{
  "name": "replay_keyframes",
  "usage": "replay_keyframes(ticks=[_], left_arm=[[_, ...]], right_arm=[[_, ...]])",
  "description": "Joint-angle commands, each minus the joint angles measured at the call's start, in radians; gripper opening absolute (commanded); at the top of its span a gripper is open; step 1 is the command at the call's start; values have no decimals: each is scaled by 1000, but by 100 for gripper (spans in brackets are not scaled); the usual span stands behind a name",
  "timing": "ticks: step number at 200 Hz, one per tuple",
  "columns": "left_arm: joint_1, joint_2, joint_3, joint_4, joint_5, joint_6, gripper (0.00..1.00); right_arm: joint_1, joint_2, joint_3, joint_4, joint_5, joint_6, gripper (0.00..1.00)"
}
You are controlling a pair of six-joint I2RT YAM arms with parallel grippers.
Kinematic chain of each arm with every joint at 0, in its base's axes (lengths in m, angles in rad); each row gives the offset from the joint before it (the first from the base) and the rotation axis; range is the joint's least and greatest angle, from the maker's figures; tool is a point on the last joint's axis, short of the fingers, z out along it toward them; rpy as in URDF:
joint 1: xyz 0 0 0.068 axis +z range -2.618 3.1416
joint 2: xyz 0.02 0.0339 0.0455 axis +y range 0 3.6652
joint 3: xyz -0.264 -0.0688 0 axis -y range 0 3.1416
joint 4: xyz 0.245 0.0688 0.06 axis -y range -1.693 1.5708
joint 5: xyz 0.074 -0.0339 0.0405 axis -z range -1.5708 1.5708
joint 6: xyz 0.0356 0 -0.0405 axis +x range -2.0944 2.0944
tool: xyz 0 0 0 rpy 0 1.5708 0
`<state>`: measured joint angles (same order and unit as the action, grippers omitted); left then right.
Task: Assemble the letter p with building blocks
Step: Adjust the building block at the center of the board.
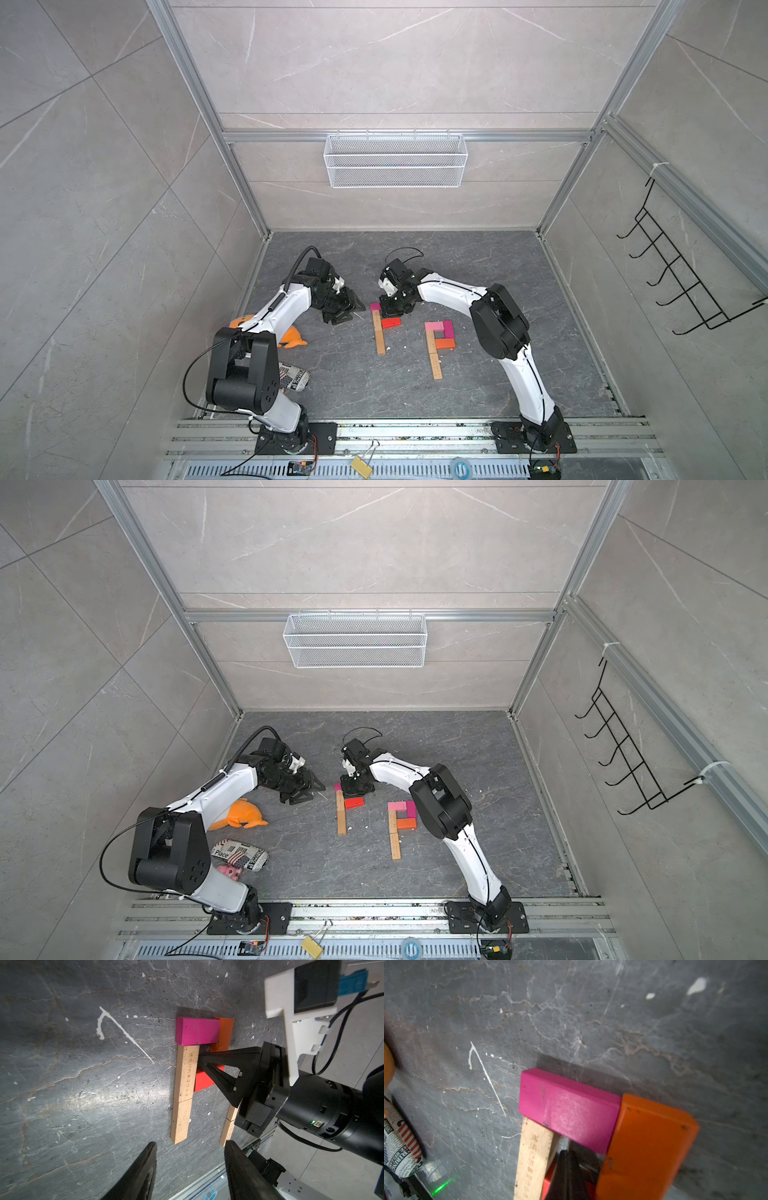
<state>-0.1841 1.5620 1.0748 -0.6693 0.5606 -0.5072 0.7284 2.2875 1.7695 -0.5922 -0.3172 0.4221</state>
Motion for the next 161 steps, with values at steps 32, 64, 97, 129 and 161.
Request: replay_keyframes(ticks=[32, 64, 97, 129, 161], left_arm=[[6, 4, 29, -16, 27, 23, 56], [6, 3, 27, -15, 28, 21, 56], [6, -2, 24, -15, 30, 21, 56], [6, -6, 22, -14, 34, 18, 56], [6, -10, 22, -7, 45, 15, 56]], right_arm=[[7, 31, 97, -54, 31, -11, 0], [6, 46, 187, -101, 46, -17, 0], [6, -3, 190, -120, 62, -19, 0], [7, -139, -12, -45, 57, 2, 0], [7, -268, -240, 50, 51, 24, 1]])
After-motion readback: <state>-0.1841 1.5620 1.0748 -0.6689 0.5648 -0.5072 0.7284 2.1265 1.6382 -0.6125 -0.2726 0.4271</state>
